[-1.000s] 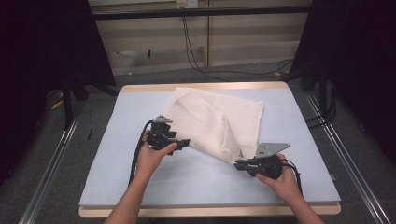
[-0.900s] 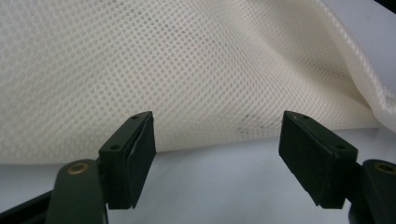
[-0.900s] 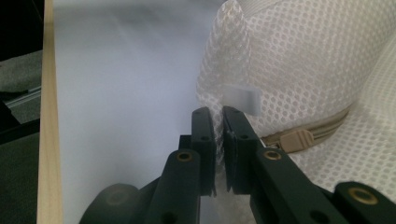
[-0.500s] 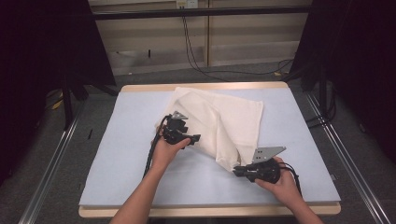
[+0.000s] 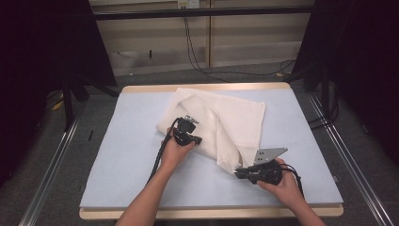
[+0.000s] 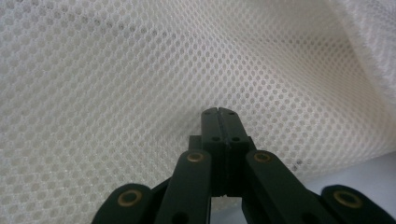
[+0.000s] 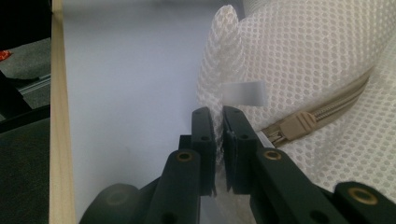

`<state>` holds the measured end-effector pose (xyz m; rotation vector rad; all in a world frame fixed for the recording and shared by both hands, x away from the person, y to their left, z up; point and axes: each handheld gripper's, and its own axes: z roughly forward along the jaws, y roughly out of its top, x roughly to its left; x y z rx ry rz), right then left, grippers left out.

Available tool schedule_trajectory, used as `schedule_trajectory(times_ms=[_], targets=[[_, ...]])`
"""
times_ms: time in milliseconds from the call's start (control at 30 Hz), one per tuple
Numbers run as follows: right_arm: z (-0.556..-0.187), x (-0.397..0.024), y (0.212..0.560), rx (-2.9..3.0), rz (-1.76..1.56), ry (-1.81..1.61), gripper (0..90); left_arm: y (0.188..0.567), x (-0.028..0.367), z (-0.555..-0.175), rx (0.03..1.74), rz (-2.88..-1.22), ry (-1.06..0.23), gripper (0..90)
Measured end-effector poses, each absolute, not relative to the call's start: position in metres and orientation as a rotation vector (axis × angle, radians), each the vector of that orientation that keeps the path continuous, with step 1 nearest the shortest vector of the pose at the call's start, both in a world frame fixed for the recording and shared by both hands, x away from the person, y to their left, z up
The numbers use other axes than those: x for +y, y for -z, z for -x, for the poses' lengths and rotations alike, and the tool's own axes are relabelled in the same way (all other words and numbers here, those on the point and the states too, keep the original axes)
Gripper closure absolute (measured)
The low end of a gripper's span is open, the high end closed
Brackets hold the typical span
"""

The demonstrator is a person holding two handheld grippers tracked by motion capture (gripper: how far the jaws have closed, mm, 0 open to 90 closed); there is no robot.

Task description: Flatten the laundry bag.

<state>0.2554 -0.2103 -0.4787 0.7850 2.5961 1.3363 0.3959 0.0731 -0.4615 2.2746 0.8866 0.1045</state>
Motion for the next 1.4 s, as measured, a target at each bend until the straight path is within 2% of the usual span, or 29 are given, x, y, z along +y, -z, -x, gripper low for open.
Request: schedule_trajectory(times_ms=[167,267,333,433,467,533,633,733,933,1100,1167,1200,1400], targets=[[-0.256,-0.21,0.48,2.604,-0.79,-1.337,83.7,0.447,0.081,-0.388,0.871,-2.255,-0.05,90.0],[-0.256,-0.209,0.48,2.607,-0.785,-1.33,83.8,0.441,0.079,-0.383,0.852,-2.178,0.029,89.8],[-0.256,-0.209,0.48,2.609,-0.785,-1.327,83.8,0.437,0.074,-0.379,0.839,-2.161,-0.031,77.8],[-0.256,-0.208,0.481,2.611,-0.781,-1.32,83.7,0.437,0.066,-0.379,0.84,-2.106,-0.016,59.8],[-0.256,-0.208,0.481,2.611,-0.783,-1.319,83.7,0.438,0.063,-0.38,0.839,-2.106,-0.01,59.4],[-0.256,-0.208,0.481,2.615,-0.773,-1.313,83.8,0.439,0.058,-0.382,0.85,-2.105,0.017,51.7],[-0.256,-0.207,0.482,2.617,-0.768,-1.308,83.7,0.442,0.047,-0.385,0.854,-2.112,0.004,48.2],[-0.256,-0.207,0.482,2.625,-0.761,-1.304,83.7,0.443,0.041,-0.389,0.858,-2.106,0.017,55.0],[-0.256,-0.207,0.481,2.624,-0.758,-1.305,83.5,0.443,0.034,-0.388,0.828,-2.152,0.037,85.8],[-0.256,-0.21,0.479,2.608,-0.796,-1.329,79.8,0.438,0.042,-0.383,0.814,-2.174,0.033,88.4],[-0.256,-0.211,0.478,2.604,-0.822,-1.337,72.7,0.435,0.046,-0.378,0.811,-2.168,0.025,88.4],[-0.256,-0.211,0.477,2.607,-0.838,-1.338,65.6,0.435,0.049,-0.375,0.809,-2.173,0.022,88.4],[-0.254,-0.225,0.462,2.55,-0.875,-1.315,50.2,0.441,0.063,-0.358,0.806,-2.172,0.013,88.4]])
